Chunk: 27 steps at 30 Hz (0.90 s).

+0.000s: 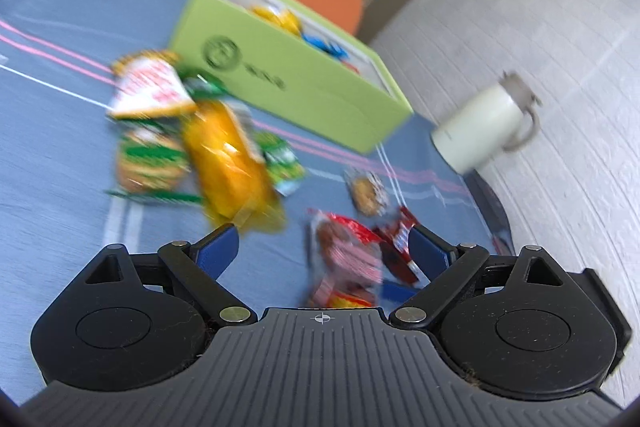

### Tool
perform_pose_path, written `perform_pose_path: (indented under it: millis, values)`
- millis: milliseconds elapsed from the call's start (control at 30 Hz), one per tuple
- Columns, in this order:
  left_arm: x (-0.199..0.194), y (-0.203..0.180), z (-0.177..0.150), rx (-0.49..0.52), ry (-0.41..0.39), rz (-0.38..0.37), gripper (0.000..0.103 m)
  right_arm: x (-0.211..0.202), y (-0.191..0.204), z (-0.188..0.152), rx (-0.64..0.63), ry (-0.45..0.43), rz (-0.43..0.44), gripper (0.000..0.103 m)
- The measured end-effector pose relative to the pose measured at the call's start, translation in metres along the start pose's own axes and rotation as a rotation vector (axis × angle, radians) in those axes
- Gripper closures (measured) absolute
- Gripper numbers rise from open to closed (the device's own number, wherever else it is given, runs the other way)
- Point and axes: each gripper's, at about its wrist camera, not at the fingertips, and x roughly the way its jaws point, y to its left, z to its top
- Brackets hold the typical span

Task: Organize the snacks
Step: 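Reach the left tool to the red-and-pink meat snack pack and close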

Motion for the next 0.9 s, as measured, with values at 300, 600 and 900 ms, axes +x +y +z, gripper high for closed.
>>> perform_pose_path:
  millis: [300,600,900]
  values:
    - [0.048,-0.035,0.004,0.168,0.085,0.074,0.023,0.017,0.005,0.000,0.090,-0.037,-0.124,0.001]
    - [0.058,-0.030,0.001,0.171,0.150,0.033,0.025,0.026,0.013,0.003,0.049,-0.029,-0.149,0.001]
    - [0.051,-0.023,-0.004,0.156,0.193,-0.008,0.027,0.042,0.010,0.026,-0.120,0.034,-0.095,0.001]
